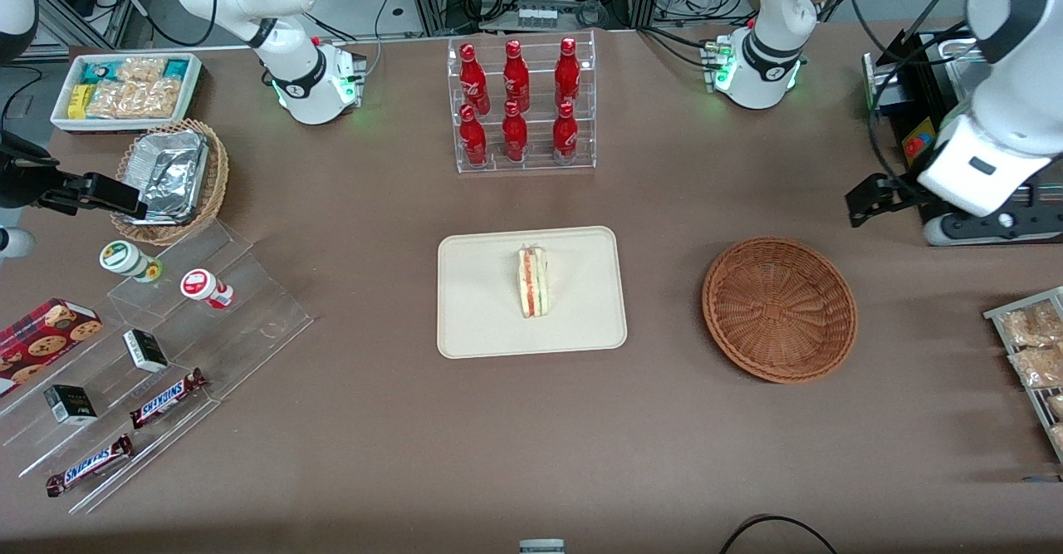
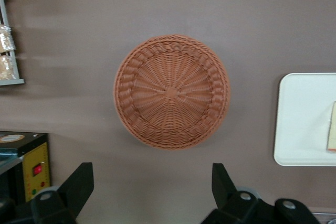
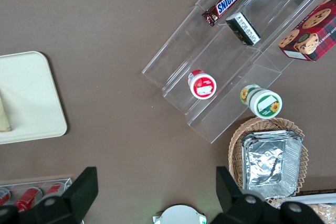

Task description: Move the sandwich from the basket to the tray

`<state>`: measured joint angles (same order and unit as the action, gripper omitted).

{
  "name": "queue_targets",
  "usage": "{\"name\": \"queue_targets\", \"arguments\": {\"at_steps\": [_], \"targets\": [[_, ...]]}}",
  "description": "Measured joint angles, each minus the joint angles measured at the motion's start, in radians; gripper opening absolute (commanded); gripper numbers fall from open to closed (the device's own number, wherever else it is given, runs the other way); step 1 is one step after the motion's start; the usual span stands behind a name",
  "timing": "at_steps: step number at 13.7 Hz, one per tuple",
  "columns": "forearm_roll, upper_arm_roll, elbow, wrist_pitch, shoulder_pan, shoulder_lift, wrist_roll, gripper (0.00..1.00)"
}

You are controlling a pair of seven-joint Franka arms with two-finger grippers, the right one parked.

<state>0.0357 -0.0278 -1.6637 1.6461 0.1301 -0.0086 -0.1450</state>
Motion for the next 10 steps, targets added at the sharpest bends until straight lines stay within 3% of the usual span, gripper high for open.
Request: {"name": "queue_targets", "arguments": {"at_steps": [10], "targets": [[-0.001, 0.08, 0.008, 0.005, -0.108, -0.008, 0.055, 0.99]]}}
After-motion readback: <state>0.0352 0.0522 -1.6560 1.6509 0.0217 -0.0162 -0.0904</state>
